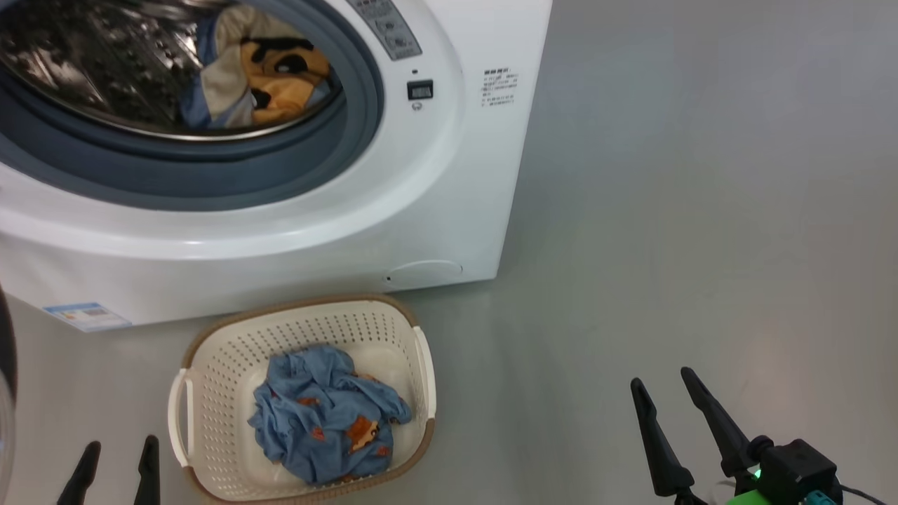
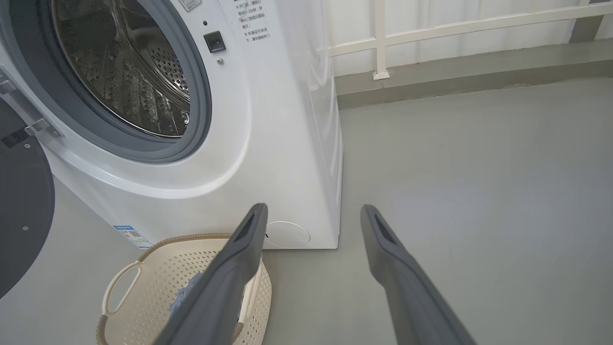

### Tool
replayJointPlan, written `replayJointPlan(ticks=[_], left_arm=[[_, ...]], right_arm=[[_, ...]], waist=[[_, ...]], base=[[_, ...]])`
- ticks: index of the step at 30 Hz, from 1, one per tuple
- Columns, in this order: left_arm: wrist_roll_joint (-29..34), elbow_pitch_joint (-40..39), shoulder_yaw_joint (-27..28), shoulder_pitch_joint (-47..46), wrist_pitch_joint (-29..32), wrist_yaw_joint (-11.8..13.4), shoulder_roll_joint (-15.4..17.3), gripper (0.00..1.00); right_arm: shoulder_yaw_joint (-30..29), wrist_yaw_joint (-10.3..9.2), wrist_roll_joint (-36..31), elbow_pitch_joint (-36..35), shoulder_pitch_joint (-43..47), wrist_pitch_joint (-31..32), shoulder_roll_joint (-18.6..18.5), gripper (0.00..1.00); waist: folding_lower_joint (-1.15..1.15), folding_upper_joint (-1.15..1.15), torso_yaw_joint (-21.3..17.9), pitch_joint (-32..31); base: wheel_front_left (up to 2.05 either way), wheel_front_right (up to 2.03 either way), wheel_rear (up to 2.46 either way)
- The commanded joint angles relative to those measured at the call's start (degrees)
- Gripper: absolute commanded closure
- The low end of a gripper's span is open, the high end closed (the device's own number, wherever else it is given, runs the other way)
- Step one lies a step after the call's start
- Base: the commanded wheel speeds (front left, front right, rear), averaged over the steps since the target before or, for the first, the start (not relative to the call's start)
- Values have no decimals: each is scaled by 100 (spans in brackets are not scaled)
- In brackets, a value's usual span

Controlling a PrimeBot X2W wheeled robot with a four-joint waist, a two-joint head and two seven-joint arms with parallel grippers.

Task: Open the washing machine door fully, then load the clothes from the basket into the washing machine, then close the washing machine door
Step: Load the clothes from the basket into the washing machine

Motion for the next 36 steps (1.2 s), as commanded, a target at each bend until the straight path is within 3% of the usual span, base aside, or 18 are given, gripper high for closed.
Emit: replayJointPlan(ticks=[1,18,36], left_arm=[[-112,-76,163,-234,-37,-13,162,0],[-988,138,-207,-893,-37,-13,651,0],[-1083,687,-1695,-2468,-37,-13,1438,0]], right_arm=[[166,9,50,-164,-168,-27,-22,0],[492,9,32,-442,-413,-27,-22,0],[751,9,90,-817,-645,-27,-22,0]], waist=[[0,0,-48,313],[0,0,-271,1490],[0,0,-638,2743]], base=[[0,0,0],[0,0,0],[0,0,0]])
